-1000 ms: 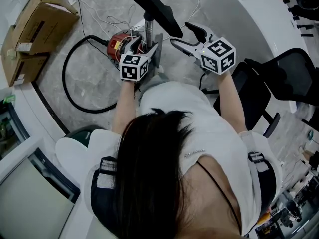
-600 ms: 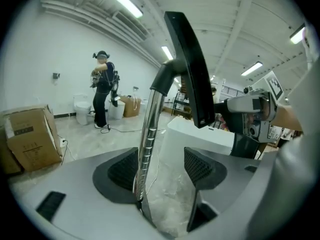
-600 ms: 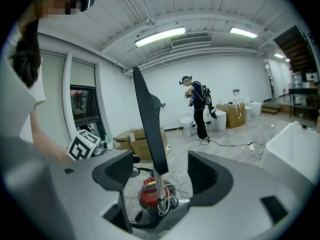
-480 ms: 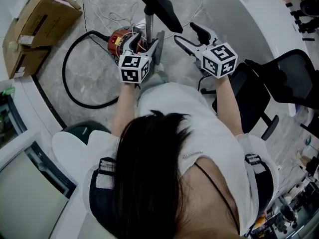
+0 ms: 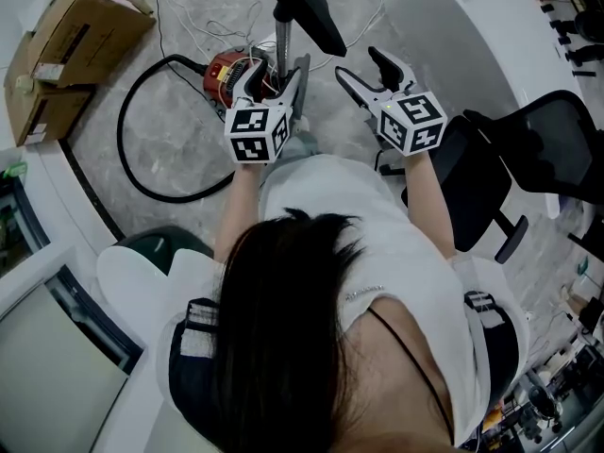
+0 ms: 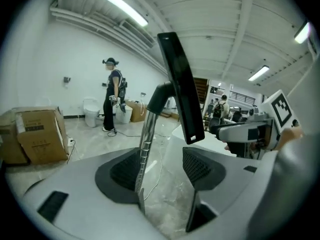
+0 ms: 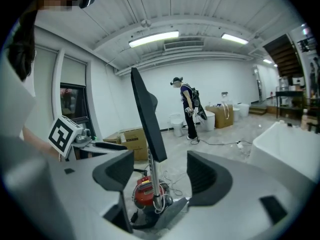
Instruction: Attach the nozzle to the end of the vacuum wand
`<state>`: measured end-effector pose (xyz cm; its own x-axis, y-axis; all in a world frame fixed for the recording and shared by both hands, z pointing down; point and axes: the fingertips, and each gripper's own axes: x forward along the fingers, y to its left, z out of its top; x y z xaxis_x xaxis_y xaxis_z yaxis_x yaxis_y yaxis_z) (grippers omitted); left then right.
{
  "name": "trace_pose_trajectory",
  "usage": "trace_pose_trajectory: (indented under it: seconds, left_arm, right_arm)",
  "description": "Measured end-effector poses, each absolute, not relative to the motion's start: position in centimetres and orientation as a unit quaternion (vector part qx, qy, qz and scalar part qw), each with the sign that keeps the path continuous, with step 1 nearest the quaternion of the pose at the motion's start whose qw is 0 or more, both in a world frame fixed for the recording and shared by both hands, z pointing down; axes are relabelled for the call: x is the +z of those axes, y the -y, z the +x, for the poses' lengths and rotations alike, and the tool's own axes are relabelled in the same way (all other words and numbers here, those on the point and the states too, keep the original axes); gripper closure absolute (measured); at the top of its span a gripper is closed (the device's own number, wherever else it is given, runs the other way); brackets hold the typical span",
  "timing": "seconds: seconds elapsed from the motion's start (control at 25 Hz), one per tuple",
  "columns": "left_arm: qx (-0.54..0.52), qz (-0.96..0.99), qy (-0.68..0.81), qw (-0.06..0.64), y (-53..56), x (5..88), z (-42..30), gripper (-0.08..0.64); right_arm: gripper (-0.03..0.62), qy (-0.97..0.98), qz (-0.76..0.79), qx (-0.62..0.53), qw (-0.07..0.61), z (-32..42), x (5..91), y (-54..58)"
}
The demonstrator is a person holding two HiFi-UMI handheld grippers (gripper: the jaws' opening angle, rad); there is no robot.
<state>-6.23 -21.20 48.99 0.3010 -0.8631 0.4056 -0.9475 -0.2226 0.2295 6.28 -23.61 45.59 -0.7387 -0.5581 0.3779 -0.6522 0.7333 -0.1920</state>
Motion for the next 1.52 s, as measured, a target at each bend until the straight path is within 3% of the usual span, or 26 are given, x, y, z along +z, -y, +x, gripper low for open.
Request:
trace_pose_trajectory:
  seconds: [0.2, 0.32, 0.48, 0.68, 0.84, 0.96, 1.52]
  left_arm:
    - [0.093, 0.773, 0.594, 0.203, 21.1, 47.5, -5.7, 0.308]
    - [0.087, 0.763, 0.608, 0.2, 21.2, 46.9, -5.6, 0.336]
    - [0.079, 0.756, 0.616, 0.209, 21.2, 46.0, -5.5, 0.343]
    - [0.077, 0.752, 0.633, 0.168, 21.0, 44.3, -5.4, 0.463]
    - [0.078, 0.752, 0.637, 0.151, 20.6, 43.6, -5.2, 0.483]
    - [0.071, 0.752, 0.637, 0.152, 20.3, 43.3, -5.0, 0.541]
    - [0.057, 0.755, 0.636, 0.148, 18.7, 42.1, -3.2, 0.557]
  right_arm:
    - [0.252, 0.912, 0.35, 0.156, 0.145, 6.7, 45.8, 23.2]
    - [0.423, 0.905, 0.379, 0.14, 0.135, 7.3, 45.2, 23.4]
    - [0.459, 0.905, 0.383, 0.131, 0.133, 7.0, 44.7, 23.3]
    - [0.546, 0.897, 0.404, 0.122, 0.133, 7.1, 44.2, 23.6]
    - [0.565, 0.889, 0.42, 0.115, 0.14, 7.1, 44.0, 23.7]
    - [0.569, 0.886, 0.424, 0.126, 0.135, 6.9, 44.1, 23.2]
    - [0.577, 0.884, 0.427, 0.114, 0.155, 5.6, 43.9, 20.9]
